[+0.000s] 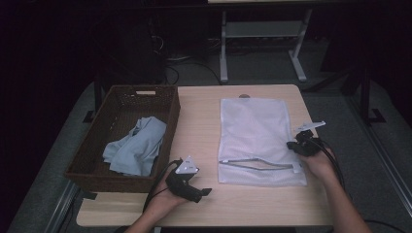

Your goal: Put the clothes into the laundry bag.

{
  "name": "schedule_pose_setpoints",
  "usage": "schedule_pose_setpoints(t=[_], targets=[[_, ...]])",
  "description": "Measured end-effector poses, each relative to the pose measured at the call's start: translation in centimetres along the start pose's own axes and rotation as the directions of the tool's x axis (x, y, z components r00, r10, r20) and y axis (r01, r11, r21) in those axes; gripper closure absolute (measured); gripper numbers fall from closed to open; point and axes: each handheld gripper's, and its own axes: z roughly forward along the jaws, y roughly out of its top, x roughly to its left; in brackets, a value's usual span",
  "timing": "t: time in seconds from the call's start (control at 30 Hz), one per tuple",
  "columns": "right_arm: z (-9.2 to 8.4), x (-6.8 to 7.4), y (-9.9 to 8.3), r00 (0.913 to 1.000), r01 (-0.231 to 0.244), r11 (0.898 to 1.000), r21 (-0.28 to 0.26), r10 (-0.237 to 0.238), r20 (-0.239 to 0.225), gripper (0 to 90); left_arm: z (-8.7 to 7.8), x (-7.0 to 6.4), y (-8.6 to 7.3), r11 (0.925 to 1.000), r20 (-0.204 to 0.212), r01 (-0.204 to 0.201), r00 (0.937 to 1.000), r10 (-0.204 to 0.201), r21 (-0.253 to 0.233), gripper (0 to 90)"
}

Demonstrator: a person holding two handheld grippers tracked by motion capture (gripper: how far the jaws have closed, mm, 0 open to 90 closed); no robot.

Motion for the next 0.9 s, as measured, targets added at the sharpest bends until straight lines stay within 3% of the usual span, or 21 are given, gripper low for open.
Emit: schedule_pose_setpoints(t=[0.4, 0.67, 0.9], targets=[[-1.5, -3.0, -1.6, 0.9975, -0.052, 0.998, 0.032, 0.050, 0.051, 89.3, 0.1, 0.0, 0.0, 1.0000, 0.000, 0.000, 1.0000, 0.000, 0.005, 13.3], [-2.2, -4.3, -2.7, 0.9943, -0.094, 0.995, 0.021, 0.093, 0.051, 89.3, 0.2, 0.1, 0.0, 1.0000, -0.001, 0.003, 1.0000, -0.003, 0.008, 13.3], [-2.8, -4.6, -3.4, 0.9922, -0.104, 0.994, 0.027, 0.102, 0.072, 89.3, 0.2, 0.2, 0.0, 1.0000, -0.001, 0.002, 1.0000, -0.002, 0.007, 13.3]])
